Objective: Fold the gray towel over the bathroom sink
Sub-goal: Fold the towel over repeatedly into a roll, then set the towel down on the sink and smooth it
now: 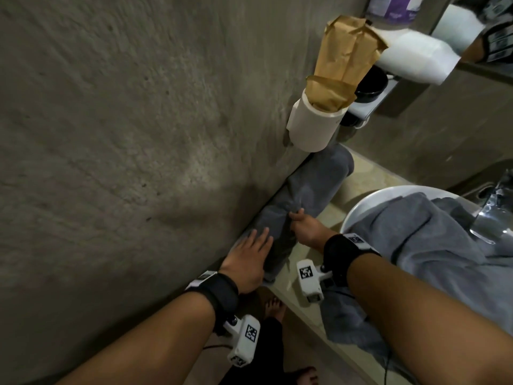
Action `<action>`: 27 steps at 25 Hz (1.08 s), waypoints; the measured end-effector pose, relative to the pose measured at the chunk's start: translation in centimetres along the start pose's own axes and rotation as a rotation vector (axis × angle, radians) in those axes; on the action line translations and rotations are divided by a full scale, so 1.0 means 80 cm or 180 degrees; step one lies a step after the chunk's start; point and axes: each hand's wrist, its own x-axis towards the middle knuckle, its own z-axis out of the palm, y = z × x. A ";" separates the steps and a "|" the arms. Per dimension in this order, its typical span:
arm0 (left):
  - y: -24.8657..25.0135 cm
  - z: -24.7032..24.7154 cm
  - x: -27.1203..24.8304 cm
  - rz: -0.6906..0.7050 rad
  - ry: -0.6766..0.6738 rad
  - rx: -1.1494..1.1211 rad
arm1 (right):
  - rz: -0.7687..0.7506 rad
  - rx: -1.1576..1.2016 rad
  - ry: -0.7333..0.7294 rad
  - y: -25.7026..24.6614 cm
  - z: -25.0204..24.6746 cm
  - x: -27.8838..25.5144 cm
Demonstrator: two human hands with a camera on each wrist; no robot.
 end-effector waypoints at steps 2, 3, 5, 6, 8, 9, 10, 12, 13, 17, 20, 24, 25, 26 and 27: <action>-0.004 -0.002 -0.001 -0.0041 -0.0083 0.0136 | 0.0077 0.0084 -0.0067 -0.007 0.003 0.006; -0.004 -0.004 -0.001 -0.0051 -0.0110 0.0159 | 0.0029 0.0079 -0.0066 -0.008 0.003 0.004; 0.001 -0.009 -0.003 -0.0069 -0.0180 0.0015 | -0.0113 0.0098 -0.0095 -0.007 -0.001 -0.013; 0.005 -0.015 -0.006 -0.0060 -0.0125 -0.0135 | -0.0277 0.0191 0.0022 -0.006 -0.008 -0.025; 0.015 -0.027 -0.013 0.0089 0.0186 -0.0491 | -0.0577 0.0479 0.0420 -0.002 -0.026 -0.059; 0.023 -0.035 -0.018 0.0238 0.0359 -0.0621 | -0.0669 0.0497 0.0639 0.003 -0.037 -0.080; 0.030 -0.041 -0.021 0.0387 0.0493 -0.0728 | -0.0720 0.0401 0.0820 0.010 -0.049 -0.101; 0.054 -0.056 -0.025 0.0637 0.0511 -0.1047 | -0.0758 0.0086 0.1101 0.031 -0.071 -0.150; 0.071 -0.063 -0.024 0.0746 0.0396 -0.1210 | -0.0773 -0.0095 0.1236 0.043 -0.080 -0.178; 0.141 -0.078 -0.012 0.0985 0.0084 -0.1296 | -0.0653 -0.0842 0.1397 0.086 -0.095 -0.272; 0.175 -0.076 -0.004 0.0960 -0.0037 -0.0886 | -0.0103 -0.1588 0.1038 0.123 -0.099 -0.310; 0.194 -0.081 0.005 0.1004 0.0148 -0.0444 | -0.0206 -0.1461 0.1183 0.163 -0.098 -0.337; 0.197 -0.082 0.006 0.1040 0.0175 -0.0301 | -0.0273 -0.1310 0.1308 0.166 -0.096 -0.339; 0.202 -0.084 0.005 0.1091 0.0194 -0.0165 | -0.0351 -0.1169 0.1435 0.168 -0.094 -0.345; 0.206 -0.088 0.003 0.1131 0.0223 -0.0072 | -0.0468 -0.1023 0.1563 0.167 -0.091 -0.349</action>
